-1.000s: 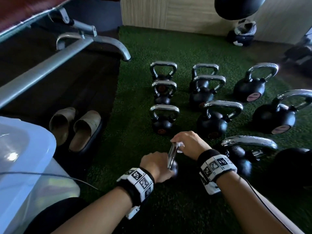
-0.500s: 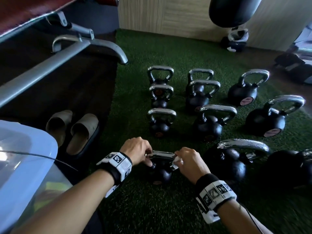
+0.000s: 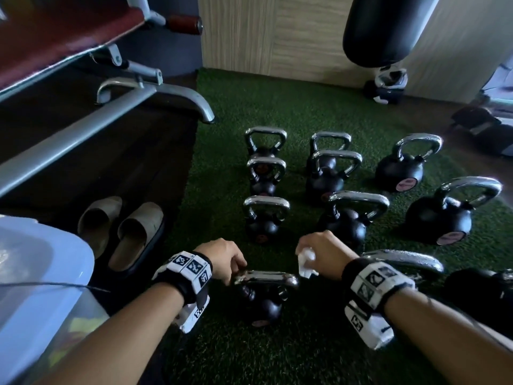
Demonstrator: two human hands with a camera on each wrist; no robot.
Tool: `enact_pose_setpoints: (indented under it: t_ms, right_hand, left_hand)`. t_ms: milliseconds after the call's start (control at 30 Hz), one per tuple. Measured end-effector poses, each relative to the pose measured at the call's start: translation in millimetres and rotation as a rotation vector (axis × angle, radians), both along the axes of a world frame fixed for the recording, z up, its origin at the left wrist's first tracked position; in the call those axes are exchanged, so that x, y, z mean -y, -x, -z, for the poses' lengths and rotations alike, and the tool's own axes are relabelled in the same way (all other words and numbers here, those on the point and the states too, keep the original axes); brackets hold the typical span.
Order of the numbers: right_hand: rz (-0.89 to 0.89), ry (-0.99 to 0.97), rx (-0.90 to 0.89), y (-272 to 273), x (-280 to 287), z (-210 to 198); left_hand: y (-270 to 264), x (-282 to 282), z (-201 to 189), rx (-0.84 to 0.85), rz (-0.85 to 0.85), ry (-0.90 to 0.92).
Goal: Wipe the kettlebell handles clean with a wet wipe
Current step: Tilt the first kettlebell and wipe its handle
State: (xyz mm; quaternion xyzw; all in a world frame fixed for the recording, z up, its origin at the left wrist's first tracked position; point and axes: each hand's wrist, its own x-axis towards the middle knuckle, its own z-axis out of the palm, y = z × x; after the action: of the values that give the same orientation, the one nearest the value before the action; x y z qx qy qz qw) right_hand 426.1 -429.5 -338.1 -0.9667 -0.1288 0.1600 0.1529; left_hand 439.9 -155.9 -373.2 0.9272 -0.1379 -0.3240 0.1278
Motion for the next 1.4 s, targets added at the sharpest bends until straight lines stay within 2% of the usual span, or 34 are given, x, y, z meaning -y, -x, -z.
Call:
enact_pose_setpoints:
  t_ms: [100, 233, 400, 533, 667, 867, 1033, 1133, 1267, 1400]
  right_hand:
    - [-0.070, 0.035, 0.110, -39.7, 9.5, -29.6]
    - [-0.160, 0.035, 0.166, -85.5, 17.6, -46.8]
    - [-0.192, -0.180, 0.156, -138.4, 19.1, -41.0]
    - [-0.241, -0.206, 0.135, -178.8, 15.8, -38.8]
    - [-0.239, -0.263, 0.089, -198.0, 10.3, -27.3]
    - [-0.206, -0.326, 0.036, -215.0, -6.0, -16.6]
    - [-0.248, -0.347, 0.011, -214.7, -15.0, 1.0]
    - [-0.230, -0.356, 0.085, -219.6, -15.2, 9.5]
    - [-0.190, -0.382, 0.101, -221.0, -18.5, 9.1]
    - [-0.201, -0.309, 0.104, -221.5, -27.8, 6.4]
  left_hand:
    - [-28.3, -0.1, -7.3, 0.060, -0.118, 0.115]
    - [-64.1, -2.4, -10.5, 0.055, -0.191, 0.111]
    - [-100.2, -20.8, -18.7, 0.007, -0.271, 0.097]
    - [-120.8, -31.5, -36.0, 0.023, -0.368, 0.100]
    - [-134.9, -29.5, -33.1, 0.004, -0.391, 0.070]
    - [-143.4, -28.1, 26.9, -0.037, -0.426, 0.094]
    - [-162.5, -17.9, 84.6, -0.046, -0.431, 0.276]
    - [-176.2, -7.7, 103.4, -0.034, -0.429, 0.404]
    - [-187.7, 13.3, 120.8, 0.011, -0.330, 0.563]
    - [-193.9, 28.4, 141.3, 0.021, -0.294, 0.666]
